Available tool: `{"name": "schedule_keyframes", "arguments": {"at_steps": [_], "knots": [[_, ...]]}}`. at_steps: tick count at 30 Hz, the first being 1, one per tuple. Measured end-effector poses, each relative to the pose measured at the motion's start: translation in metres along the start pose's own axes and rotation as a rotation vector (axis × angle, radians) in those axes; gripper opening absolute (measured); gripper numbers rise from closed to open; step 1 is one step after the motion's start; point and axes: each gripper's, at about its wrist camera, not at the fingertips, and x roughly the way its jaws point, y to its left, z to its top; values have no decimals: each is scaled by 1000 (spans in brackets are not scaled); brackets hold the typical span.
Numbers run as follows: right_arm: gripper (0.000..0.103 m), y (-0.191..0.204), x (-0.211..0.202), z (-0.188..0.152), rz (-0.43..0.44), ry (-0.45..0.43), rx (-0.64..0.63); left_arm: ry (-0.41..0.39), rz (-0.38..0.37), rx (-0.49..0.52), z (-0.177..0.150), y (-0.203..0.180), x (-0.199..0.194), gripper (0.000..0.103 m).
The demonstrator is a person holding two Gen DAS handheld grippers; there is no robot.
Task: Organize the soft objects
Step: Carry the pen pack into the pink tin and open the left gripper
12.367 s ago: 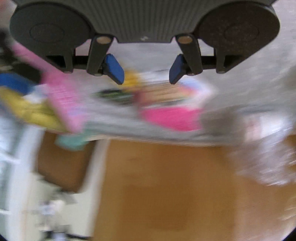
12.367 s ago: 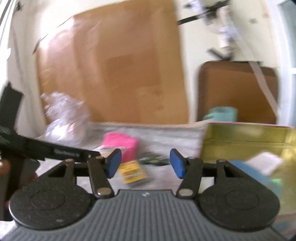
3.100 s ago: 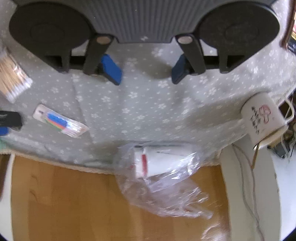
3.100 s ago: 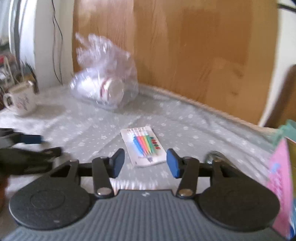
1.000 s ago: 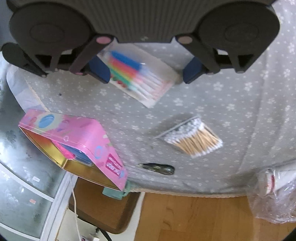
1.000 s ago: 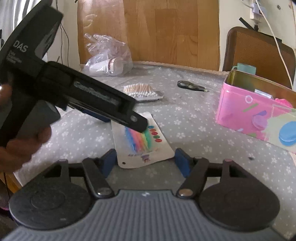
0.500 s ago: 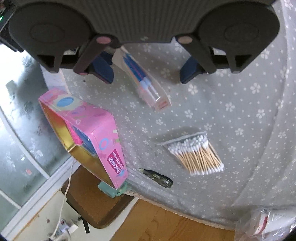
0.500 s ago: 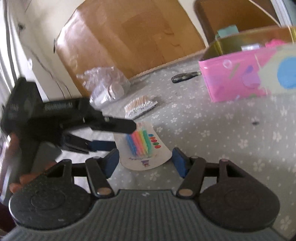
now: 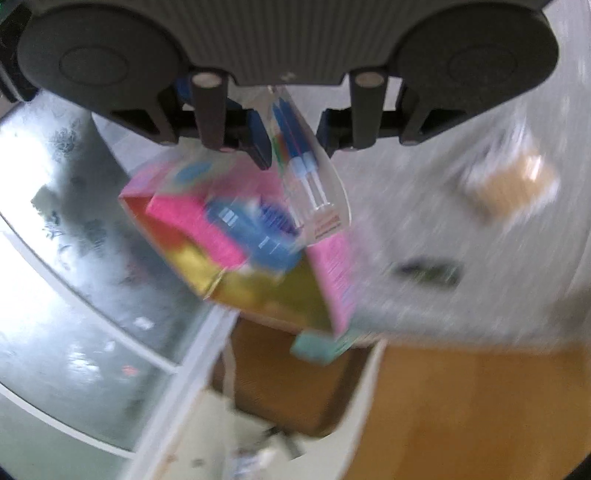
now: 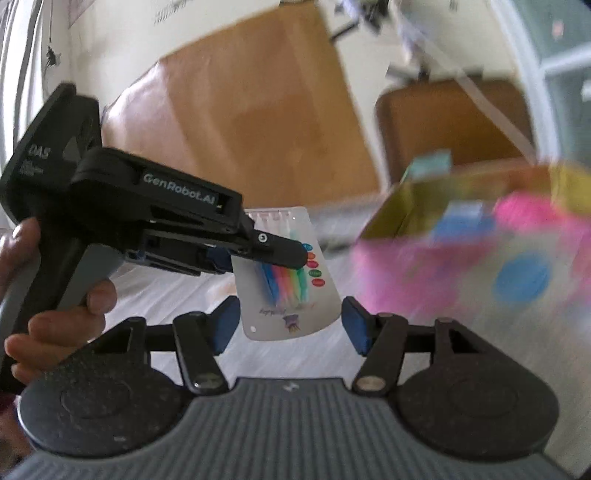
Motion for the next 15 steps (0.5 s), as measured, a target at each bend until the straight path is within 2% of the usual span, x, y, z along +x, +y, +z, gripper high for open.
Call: {"name": "schedule_keyframes", "arguments": {"at_steps": [5,7,8,11,15], "knots": [[63,-31,12,30,-120,-63,-20,-63,-27,140,44,-44,30,28],[45,-45,19,35,-159,-67,-30,-70,-39,174,55,-59,46,28],[39,-50,26,37,-190,-56,-42,-66,-36,184,60,-65,56,28],[41,-68,44,40,-262,-38,-48,-56,10,208,66,-76,85,29],[40,-81,66,37,-376,10,-75,-63,100,230,62,-64,101,29]]}}
